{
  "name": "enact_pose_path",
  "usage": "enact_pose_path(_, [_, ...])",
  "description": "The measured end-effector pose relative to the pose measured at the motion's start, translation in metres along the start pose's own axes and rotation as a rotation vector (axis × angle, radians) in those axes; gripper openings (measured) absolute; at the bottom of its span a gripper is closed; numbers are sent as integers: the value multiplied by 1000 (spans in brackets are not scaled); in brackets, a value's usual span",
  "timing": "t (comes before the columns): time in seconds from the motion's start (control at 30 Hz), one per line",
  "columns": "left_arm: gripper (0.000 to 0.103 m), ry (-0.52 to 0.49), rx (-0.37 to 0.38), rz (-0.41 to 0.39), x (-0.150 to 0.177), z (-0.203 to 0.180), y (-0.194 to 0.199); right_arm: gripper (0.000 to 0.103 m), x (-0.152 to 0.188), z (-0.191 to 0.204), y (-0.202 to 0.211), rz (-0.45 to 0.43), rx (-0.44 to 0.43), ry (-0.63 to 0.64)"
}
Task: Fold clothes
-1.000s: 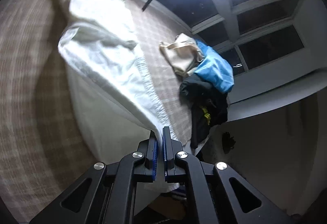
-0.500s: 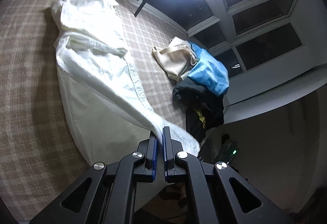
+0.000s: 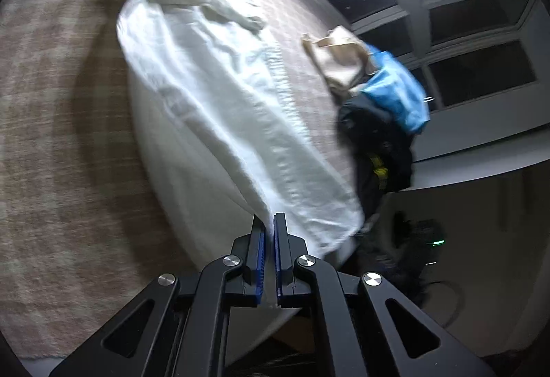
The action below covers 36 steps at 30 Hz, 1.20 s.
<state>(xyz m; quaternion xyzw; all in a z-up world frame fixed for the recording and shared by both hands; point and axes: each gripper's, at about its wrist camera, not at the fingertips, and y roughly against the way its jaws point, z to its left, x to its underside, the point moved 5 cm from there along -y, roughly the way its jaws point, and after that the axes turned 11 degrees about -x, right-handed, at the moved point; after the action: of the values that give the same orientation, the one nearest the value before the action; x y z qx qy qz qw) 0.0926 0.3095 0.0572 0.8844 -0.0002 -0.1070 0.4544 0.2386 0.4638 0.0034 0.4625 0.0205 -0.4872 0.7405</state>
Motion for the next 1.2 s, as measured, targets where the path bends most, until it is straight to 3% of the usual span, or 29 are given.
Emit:
enact_pose_path(0.1, [5,1,-85,26,9,11,-15,11,-14,-4,6,-14,-23,-23])
enact_pose_path(0.17, [14,38,-123,61,17,20,-25,11,-24,-4,7,-25,-12,-6])
enact_pose_path(0.3, [32,56,-151,57,31,26,-26,11,-31,0,0,-4,8,45])
enact_pose_path(0.5, [42,59,-163,33,33,23,-25,11,-34,-9,-7,-1,23,24])
enact_pose_path(0.57, [35,23,-151,34,31,13,-31,11,-35,-13,-9,0,21,7])
enact_pose_path(0.6, [7,18,-130,46,29,8,-34,11,-36,-14,-10,6,17,3])
enact_pose_path(0.63, [2,14,-108,59,27,4,-38,11,-38,-14,-10,7,16,1])
enact_pose_path(0.8, [2,-25,2,12,3,-20,-2,11,-45,-8,-1,-8,-14,-8])
enact_pose_path(0.93, [2,-52,16,-32,-7,-21,40,11,-47,3,10,-29,-44,-7])
enact_pose_path(1.1, [2,-40,-43,-9,11,0,49,18,-35,22,13,-24,-48,58])
enact_pose_path(1.2, [2,-34,-125,40,24,23,26,20,-22,25,1,24,-19,99])
